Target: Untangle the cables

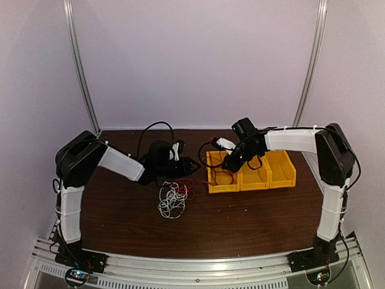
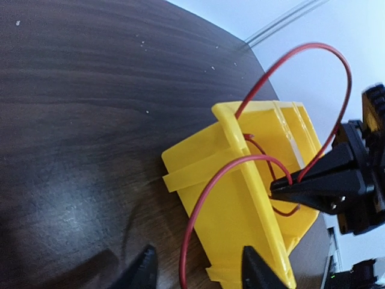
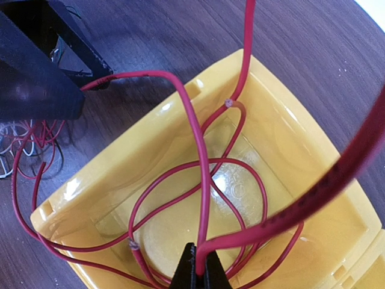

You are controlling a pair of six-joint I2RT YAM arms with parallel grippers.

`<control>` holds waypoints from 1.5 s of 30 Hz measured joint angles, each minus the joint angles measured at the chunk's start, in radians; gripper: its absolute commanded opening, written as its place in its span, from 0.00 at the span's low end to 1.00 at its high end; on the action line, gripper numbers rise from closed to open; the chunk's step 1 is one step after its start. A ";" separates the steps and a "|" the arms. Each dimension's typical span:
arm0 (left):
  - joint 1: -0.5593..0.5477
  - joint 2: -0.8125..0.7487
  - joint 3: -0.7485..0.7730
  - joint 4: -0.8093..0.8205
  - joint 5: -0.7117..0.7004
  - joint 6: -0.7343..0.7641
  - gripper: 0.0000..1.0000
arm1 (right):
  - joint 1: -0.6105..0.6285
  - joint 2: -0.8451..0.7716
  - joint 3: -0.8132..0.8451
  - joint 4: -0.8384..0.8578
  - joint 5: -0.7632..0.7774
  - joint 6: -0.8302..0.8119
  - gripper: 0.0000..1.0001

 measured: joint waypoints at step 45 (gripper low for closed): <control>-0.051 0.140 0.223 0.103 0.001 -0.121 0.40 | 0.018 0.083 0.042 0.045 -0.017 0.032 0.00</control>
